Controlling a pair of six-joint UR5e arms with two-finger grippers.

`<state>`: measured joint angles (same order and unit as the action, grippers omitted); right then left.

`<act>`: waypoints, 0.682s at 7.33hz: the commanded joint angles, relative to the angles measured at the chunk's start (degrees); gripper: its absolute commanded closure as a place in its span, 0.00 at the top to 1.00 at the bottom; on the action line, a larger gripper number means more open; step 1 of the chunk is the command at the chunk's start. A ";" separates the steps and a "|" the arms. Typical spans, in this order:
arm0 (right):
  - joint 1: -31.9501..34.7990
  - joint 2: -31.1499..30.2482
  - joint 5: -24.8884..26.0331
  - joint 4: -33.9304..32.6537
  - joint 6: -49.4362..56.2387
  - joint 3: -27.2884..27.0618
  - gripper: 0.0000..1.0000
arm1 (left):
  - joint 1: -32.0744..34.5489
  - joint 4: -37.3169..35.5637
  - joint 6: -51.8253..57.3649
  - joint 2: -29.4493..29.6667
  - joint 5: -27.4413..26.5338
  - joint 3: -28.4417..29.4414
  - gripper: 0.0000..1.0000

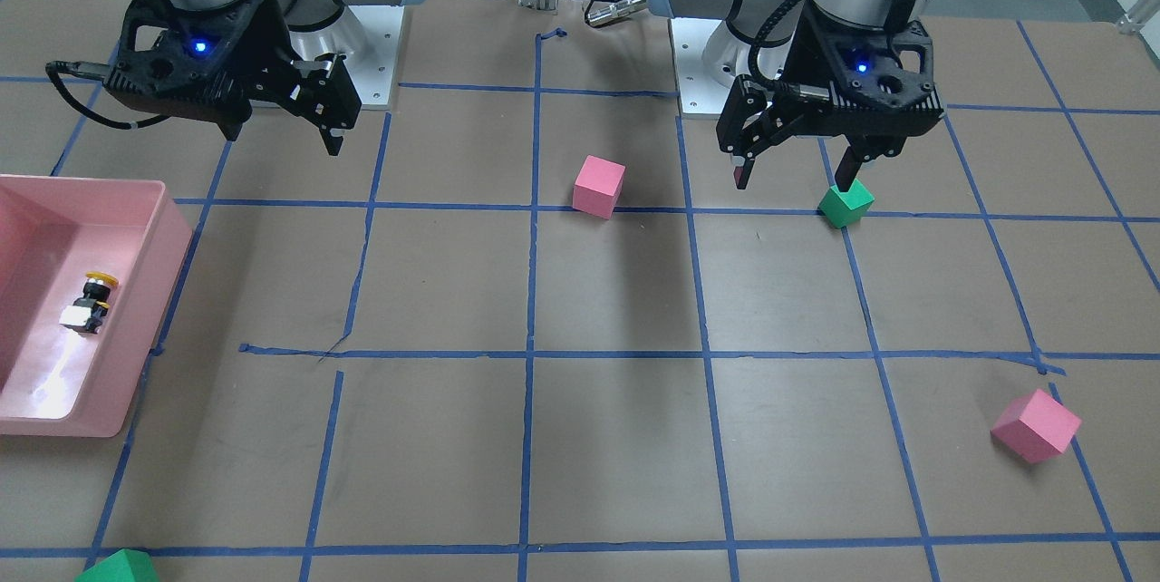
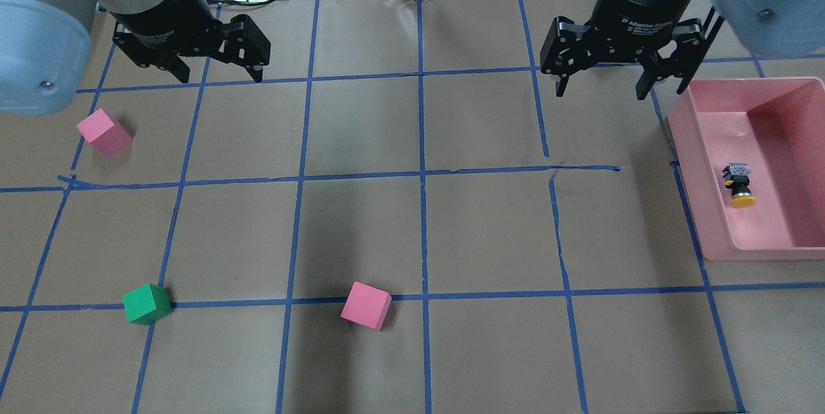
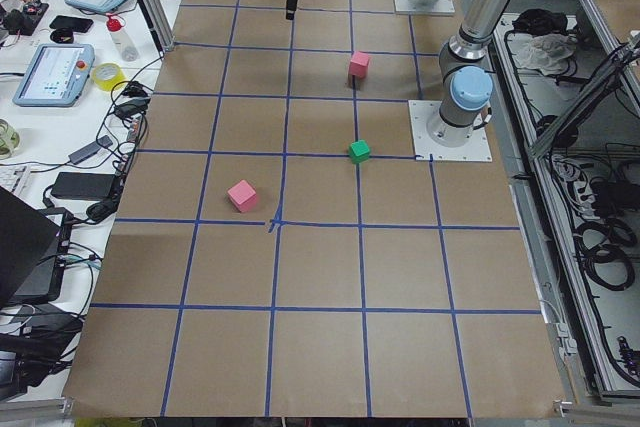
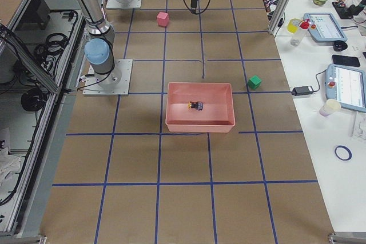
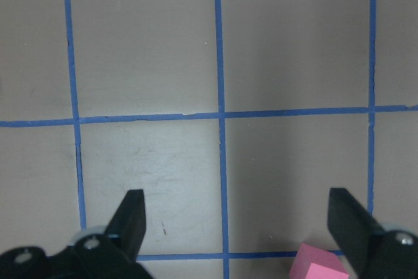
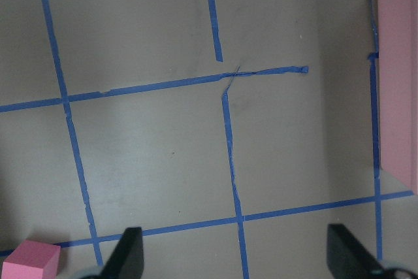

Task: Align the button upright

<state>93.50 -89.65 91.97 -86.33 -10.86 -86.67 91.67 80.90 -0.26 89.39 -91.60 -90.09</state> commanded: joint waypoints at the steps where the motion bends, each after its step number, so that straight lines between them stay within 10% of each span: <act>1: 0.02 0.09 -0.03 -0.07 -0.04 -0.07 1.00 | 0.00 -0.04 0.00 0.00 0.02 0.00 1.00; 5: 0.02 0.09 -0.13 -0.15 -0.13 -0.07 1.00 | 0.00 0.05 0.00 0.00 -0.16 0.00 1.00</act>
<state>93.51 -89.59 91.80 -86.45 -11.02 -86.75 91.67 80.90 -0.26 89.39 -91.74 -90.09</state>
